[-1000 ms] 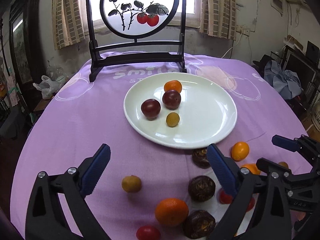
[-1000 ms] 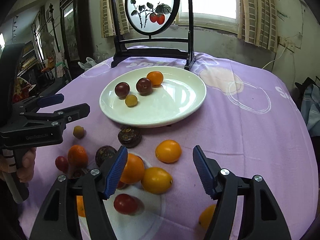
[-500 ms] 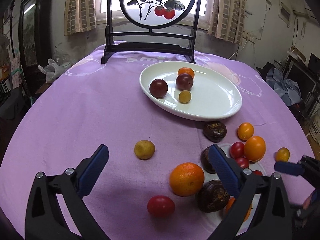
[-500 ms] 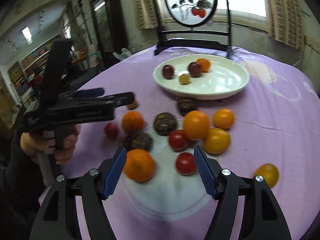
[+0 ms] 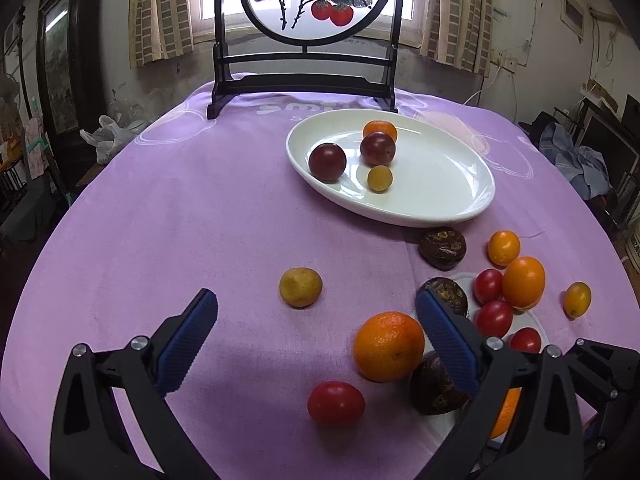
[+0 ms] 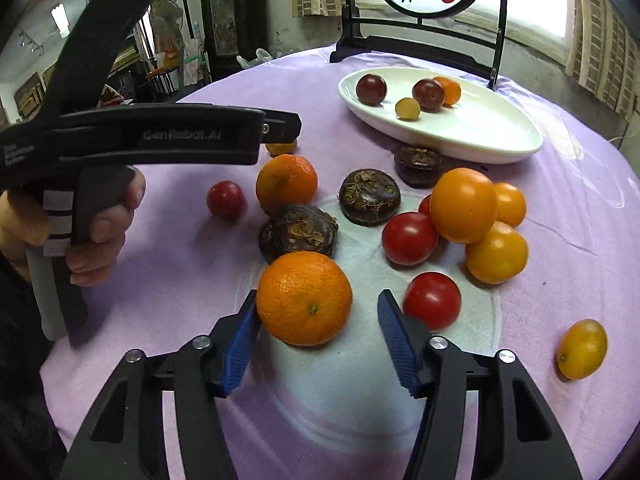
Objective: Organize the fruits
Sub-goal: 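Grasp a red tomato with the left tool while the right tool grasps an orange, then release the red tomato and orange onto the white plate with both tools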
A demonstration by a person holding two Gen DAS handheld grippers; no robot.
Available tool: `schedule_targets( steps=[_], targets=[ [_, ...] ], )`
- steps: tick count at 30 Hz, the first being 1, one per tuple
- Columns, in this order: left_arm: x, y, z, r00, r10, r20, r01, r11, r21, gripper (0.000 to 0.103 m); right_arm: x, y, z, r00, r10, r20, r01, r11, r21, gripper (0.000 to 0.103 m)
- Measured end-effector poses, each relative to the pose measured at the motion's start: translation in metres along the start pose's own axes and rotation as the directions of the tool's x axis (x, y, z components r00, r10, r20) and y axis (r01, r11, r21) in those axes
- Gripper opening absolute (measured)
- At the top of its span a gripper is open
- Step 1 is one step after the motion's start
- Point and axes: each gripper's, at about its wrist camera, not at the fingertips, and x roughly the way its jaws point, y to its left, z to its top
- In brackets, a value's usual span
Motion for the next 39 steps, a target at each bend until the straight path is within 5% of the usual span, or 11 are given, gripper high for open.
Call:
schedule_targets(
  steps=[2,11,18,29,36,39],
  targets=[
    [0.000,-0.001,-0.001,1.000,-0.003,-0.007,0.003,1.000,0.008,0.098,-0.002,0.004,0.000,1.000,-0.001,0.012,0.001,1.000,-0.015,0.043],
    [-0.001,-0.001,-0.007,1.000,-0.010,-0.022,0.010,1.000,0.010,0.098,-0.044,-0.020,-0.001,0.984,-0.095,0.154,0.087,0.995,0.054,0.043],
    [-0.015,0.003,-0.025,1.000,-0.014,-0.016,0.015,0.999,0.031,0.098,-0.049,-0.064,-0.003,0.967,-0.211,0.144,0.183,0.965,0.185,0.043],
    [-0.006,0.002,-0.047,0.989,-0.031,-0.142,0.041,0.997,0.067,0.097,-0.063,-0.063,-0.003,0.964,-0.198,0.178,0.167,0.970,0.176,0.043],
    [0.002,-0.011,-0.046,0.982,-0.055,-0.180,0.075,0.991,0.106,0.037,-0.060,-0.063,-0.003,0.966,-0.198,0.167,0.168,0.970,0.176,0.043],
    [-0.001,-0.012,-0.044,0.984,-0.038,-0.176,0.058,0.992,0.108,0.030,-0.061,-0.063,-0.003,0.965,-0.200,0.172,0.169,0.969,0.177,0.043]
  ],
)
